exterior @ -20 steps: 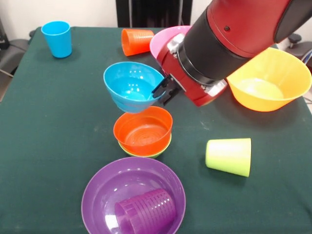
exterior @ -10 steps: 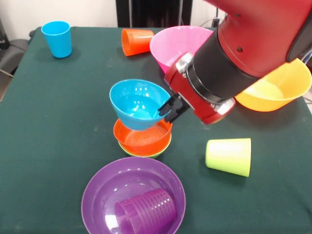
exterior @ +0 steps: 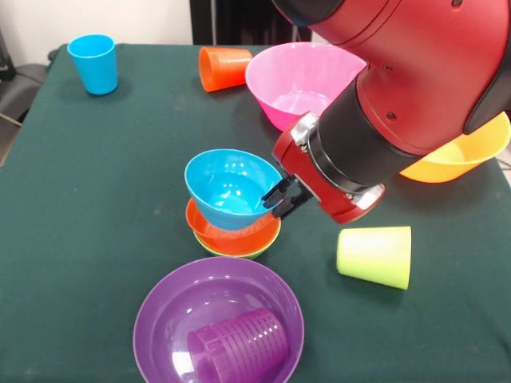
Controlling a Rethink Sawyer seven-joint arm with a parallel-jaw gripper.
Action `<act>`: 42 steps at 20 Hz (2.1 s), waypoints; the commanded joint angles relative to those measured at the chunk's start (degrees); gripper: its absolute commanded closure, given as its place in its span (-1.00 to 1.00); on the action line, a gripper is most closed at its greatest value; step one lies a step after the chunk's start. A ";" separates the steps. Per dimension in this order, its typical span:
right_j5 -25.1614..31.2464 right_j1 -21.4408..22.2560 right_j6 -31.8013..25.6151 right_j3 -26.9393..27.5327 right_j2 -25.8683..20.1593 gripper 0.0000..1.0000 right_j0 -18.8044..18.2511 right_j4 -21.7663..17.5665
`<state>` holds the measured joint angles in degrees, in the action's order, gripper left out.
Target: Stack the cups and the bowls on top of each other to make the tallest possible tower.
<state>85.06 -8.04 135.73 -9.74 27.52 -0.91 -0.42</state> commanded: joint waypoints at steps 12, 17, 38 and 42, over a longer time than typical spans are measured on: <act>-3.40 2.95 12.92 -8.90 -1.60 1.00 1.14 0.61; -4.37 3.05 13.57 -9.95 -1.68 1.00 1.45 0.49; -6.07 2.32 15.59 -11.07 -1.45 1.00 2.13 0.74; -6.31 2.19 16.21 -11.24 -1.37 1.00 2.33 0.81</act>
<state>81.71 -5.38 137.49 -14.58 28.43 0.03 0.24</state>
